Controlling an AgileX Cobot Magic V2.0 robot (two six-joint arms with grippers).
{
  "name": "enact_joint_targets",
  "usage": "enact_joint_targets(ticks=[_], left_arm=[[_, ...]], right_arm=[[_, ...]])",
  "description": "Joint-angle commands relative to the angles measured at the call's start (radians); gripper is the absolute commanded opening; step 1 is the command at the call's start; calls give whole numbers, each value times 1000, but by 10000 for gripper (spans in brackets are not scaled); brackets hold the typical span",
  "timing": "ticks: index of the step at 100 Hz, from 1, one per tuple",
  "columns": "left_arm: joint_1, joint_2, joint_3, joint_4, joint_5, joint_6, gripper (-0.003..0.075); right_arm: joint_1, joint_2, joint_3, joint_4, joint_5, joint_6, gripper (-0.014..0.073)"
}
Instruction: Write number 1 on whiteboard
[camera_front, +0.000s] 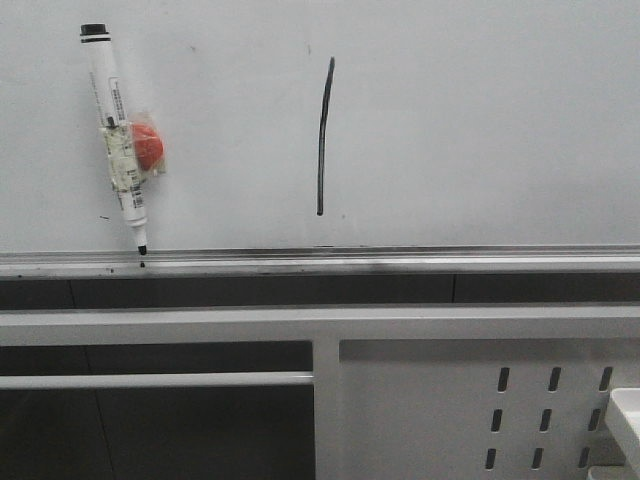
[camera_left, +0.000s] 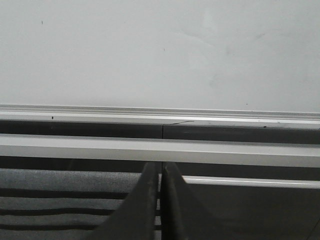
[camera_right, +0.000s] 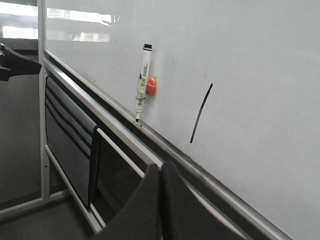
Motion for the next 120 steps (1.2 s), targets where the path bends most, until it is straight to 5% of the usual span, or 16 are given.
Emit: enact_joint_targets(ticks=[1, 24, 39, 79, 98, 120], left_arm=[[-6, -23, 35, 0, -52, -3, -20], [-6, -23, 35, 0, -52, -3, -20], [-6, -23, 33, 0, -54, -3, -20], [-6, -23, 33, 0, -54, -3, -20], [-6, -23, 33, 0, -54, -3, -20], [-6, -23, 33, 0, -54, -3, -20]], right_arm=[[-6, 12, -4, 24, -112, 2, -69], [-55, 12, 184, 50, -390, 276, -69], [-178, 7, 178, 50, -212, 276, -69], [-735, -68, 178, -61, 14, 228, -69], [-865, -68, 178, -61, 93, 214, -69], [-876, -68, 178, -51, 98, 218, -69]])
